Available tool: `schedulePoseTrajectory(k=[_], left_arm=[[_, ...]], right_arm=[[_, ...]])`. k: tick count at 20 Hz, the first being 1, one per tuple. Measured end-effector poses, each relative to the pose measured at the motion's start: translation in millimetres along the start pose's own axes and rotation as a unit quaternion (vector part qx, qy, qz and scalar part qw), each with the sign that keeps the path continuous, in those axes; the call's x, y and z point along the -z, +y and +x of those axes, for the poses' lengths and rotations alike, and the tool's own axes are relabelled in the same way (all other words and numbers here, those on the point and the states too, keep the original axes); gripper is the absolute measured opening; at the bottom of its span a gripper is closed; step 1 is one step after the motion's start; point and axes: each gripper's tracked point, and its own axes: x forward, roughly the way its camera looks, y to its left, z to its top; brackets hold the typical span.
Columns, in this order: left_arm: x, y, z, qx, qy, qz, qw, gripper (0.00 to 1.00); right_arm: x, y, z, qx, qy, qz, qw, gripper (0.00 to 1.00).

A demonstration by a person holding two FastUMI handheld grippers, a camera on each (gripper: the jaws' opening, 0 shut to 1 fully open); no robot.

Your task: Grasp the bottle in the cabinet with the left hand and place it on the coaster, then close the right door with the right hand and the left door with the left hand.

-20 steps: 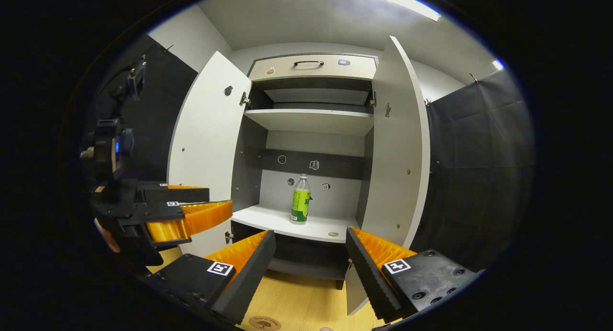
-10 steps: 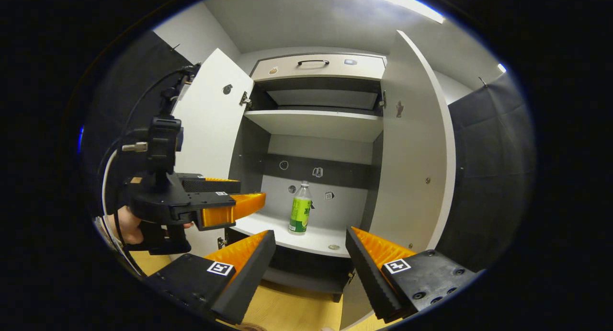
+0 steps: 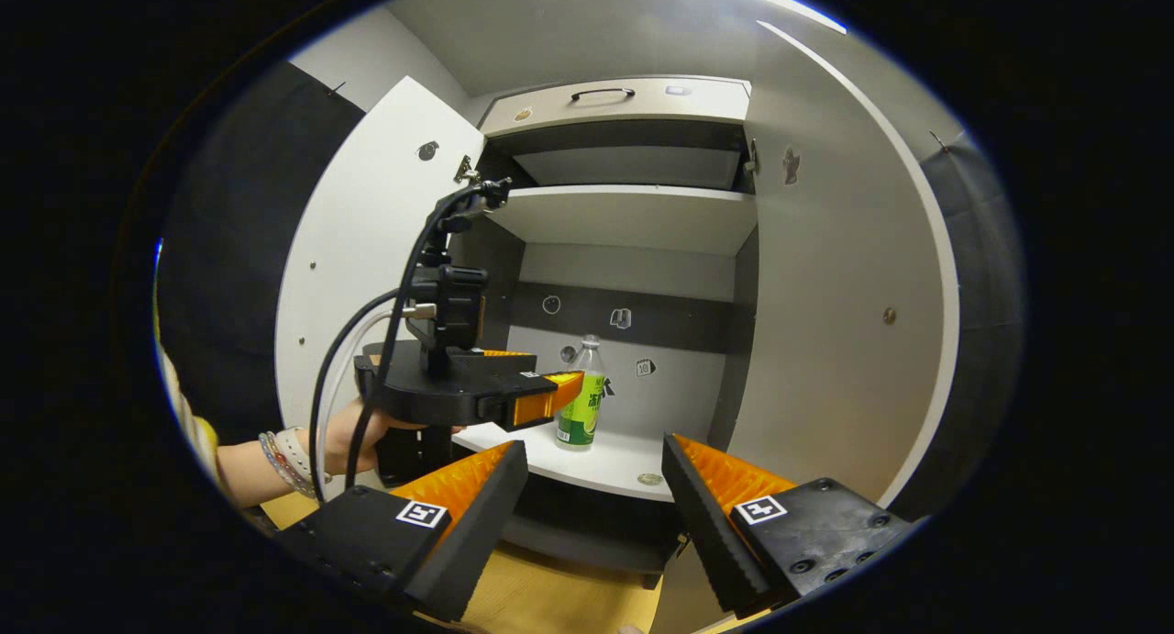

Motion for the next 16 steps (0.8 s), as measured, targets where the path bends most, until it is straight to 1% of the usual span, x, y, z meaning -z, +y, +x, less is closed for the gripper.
schedulePoseTrajectory(k=[3, 5, 8, 10, 14, 16], left_arm=[[11.0, 14.1, 32.4, -0.012, 0.005, 0.019, 1.0, 0.93], [18.0, 19.2, 51.6, -0.013, 0.01, 0.017, 1.0, 0.93], [27.5, 23.5, 76.4, -0.013, 0.012, 0.006, 1.0, 0.93], [35.8, 25.6, 87.7, -0.013, 0.016, 0.009, 1.0, 0.93], [49.2, 29.8, 110.1, -0.014, 0.026, 0.021, 0.999, 0.92], [56.1, 31.2, 117.2, -0.01, 0.033, 0.018, 0.999, 0.92]], right_arm=[[5.3, 1.6, 14.7, -0.01, -0.003, -0.008, 1.0, 0.98], [14.5, 7.8, 21.2, -0.026, 0.006, 0.0, 1.0, 0.98], [17.9, 16.7, 34.8, -0.044, 0.01, 0.004, 0.999, 0.98], [20.3, 17.0, 42.6, -0.05, 0.01, 0.003, 0.999, 0.98], [21.7, 22.4, 54.4, -0.067, 0.01, 0.022, 0.997, 0.98], [19.6, 21.6, 59.4, -0.068, 0.005, 0.014, 0.998, 0.98]])
